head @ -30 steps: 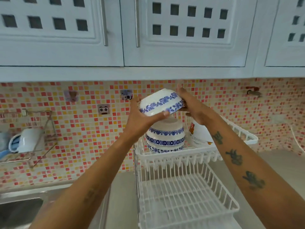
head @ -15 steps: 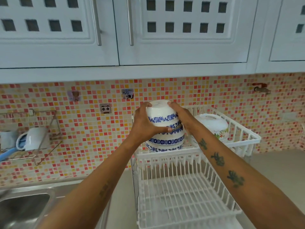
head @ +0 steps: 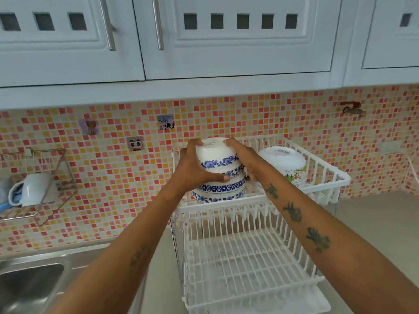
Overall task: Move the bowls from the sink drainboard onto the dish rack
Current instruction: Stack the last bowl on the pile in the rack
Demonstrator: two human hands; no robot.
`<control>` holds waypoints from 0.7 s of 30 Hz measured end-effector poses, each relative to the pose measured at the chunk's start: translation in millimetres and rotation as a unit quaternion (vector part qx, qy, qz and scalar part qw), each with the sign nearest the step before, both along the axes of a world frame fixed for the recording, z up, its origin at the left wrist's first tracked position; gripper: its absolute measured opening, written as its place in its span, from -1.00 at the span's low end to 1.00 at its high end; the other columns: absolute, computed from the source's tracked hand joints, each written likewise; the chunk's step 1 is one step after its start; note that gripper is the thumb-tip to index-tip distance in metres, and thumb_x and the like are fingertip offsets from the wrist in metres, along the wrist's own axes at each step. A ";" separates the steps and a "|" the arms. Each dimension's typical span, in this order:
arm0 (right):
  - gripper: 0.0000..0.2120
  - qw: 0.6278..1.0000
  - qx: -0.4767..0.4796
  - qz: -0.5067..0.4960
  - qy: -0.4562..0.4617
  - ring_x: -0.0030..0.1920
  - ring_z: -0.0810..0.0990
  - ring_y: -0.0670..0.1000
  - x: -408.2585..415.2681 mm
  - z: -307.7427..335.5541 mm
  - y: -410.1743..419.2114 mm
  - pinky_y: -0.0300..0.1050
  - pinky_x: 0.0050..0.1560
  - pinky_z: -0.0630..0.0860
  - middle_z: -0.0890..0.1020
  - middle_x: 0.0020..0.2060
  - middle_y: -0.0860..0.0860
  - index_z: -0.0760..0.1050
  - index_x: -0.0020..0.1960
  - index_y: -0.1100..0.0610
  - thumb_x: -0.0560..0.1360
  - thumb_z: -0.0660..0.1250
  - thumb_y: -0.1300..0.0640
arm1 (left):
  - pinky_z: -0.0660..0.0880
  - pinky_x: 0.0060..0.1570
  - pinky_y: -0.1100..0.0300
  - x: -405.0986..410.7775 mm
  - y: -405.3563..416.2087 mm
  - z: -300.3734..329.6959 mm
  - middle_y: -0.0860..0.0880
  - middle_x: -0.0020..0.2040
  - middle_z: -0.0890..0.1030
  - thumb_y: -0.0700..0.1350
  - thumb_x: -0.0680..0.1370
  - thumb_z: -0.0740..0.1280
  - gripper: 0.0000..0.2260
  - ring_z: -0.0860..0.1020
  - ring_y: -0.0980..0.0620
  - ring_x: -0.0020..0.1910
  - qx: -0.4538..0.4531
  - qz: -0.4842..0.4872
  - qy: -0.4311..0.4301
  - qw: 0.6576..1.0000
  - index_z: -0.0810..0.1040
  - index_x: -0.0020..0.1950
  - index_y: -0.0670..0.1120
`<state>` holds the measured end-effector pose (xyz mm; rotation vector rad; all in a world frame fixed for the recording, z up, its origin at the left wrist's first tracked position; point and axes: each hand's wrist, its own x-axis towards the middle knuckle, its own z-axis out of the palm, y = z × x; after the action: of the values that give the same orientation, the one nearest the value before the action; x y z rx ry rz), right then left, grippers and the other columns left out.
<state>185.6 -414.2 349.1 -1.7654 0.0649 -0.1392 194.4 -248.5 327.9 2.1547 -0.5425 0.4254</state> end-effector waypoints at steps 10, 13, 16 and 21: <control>-0.70 0.999 -0.042 -0.010 0.014 -0.20 0.60 0.06 5.6 -6.8 -3.4 -0.12 -0.14 0.49 0.65 -0.20 0.04 0.48 -0.16 0.05 0.48 0.18 -0.16 | 0.47 0.09 0.10 0.7 -2.2 -4.4 -0.11 0.31 0.31 0.06 0.14 0.67 0.00 0.43 -0.08 0.19 0.054 0.007 0.009 0.998 0.16 0.42 0.03; -0.69 0.998 -0.052 -0.010 0.019 -0.18 0.61 0.05 9.4 -9.4 -5.1 -0.14 -0.17 0.48 0.65 -0.18 0.04 0.49 -0.12 0.05 0.48 0.15 -0.18 | 0.46 0.12 0.10 1.0 -3.9 -4.9 -0.11 0.32 0.30 0.05 0.16 0.66 0.01 0.42 -0.06 0.19 0.064 0.004 0.013 0.998 0.14 0.45 0.01; -0.60 0.997 -0.067 -0.016 0.021 -0.15 0.61 0.06 12.9 -10.5 -4.1 -0.12 -0.13 0.48 0.66 -0.09 0.07 0.51 0.03 0.10 0.48 0.12 -0.19 | 0.46 0.27 -0.02 2.3 -3.8 -6.2 -0.12 0.37 0.25 0.06 0.17 0.65 0.04 0.39 -0.13 0.30 0.078 0.006 0.025 0.997 0.11 0.49 0.01; -0.52 0.996 -0.080 -0.026 0.021 -0.08 0.63 0.09 12.5 -11.0 -0.5 -0.07 -0.06 0.50 0.67 -0.05 0.09 0.52 0.08 0.10 0.48 0.06 -0.23 | 0.38 0.37 -0.10 1.9 -4.1 -6.7 -0.11 0.42 0.19 0.08 0.19 0.64 0.07 0.32 -0.14 0.38 0.081 0.003 0.041 0.996 0.07 0.53 0.01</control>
<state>198.1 -414.7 338.1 -1.9282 0.1339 -0.1483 196.4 -252.6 321.2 2.3179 -0.5410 0.3045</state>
